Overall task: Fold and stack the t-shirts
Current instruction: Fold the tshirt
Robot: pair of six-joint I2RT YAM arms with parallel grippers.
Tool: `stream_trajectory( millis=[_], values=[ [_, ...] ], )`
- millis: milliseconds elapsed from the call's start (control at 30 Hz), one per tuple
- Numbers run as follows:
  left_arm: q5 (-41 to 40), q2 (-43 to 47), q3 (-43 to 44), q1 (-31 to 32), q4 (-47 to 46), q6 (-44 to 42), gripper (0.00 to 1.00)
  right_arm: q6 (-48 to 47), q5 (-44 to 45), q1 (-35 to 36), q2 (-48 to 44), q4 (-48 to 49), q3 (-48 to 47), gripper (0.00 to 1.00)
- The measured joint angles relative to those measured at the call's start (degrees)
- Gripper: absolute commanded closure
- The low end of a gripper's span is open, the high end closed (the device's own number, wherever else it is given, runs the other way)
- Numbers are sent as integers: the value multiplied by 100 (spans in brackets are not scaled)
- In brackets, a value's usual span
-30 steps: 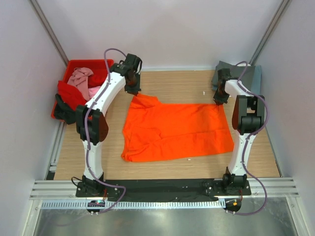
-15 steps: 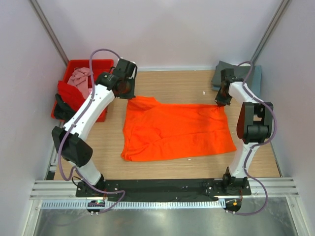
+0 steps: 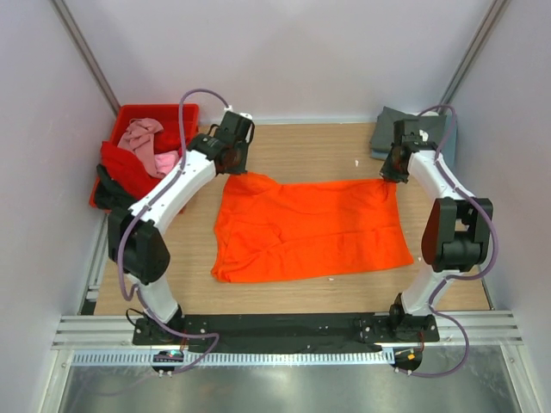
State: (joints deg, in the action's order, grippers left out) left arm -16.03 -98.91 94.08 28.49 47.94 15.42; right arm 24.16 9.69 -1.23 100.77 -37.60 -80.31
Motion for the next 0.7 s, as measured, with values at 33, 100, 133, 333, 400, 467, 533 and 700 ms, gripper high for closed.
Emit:
stream_trajectory(
  millis=[33, 100, 133, 333, 400, 467, 533, 700],
  values=[
    [-15, -153, 151, 0, -103, -87, 100, -2, -7, 0, 0, 46, -2, 99],
    [-48, -463, 409, 0, -330, -229, 100, -9, -4, 0, 26, 111, -24, 99],
    [-52, -564, 483, 0, -413, -275, 100, -11, 0, 0, 55, 114, -63, 99],
    [-96, -1147, 704, 0, -826, -741, 100, -13, -7, 0, 315, 131, -411, 99],
    [-92, -1244, 704, 0, -874, -850, 100, -13, -24, 0, 315, 131, -413, 99],
    [-55, -1257, 675, 0, -903, -887, 100, -24, -35, 0, 315, 136, -407, 99],
    [-22, -1150, 525, 4, -1054, -918, 100, -33, -37, 0, 304, 157, -363, 99],
    [-195, -610, -24, 155, -1086, -994, 100, -76, 17, -7, 166, 201, -2, 99]
  ],
)
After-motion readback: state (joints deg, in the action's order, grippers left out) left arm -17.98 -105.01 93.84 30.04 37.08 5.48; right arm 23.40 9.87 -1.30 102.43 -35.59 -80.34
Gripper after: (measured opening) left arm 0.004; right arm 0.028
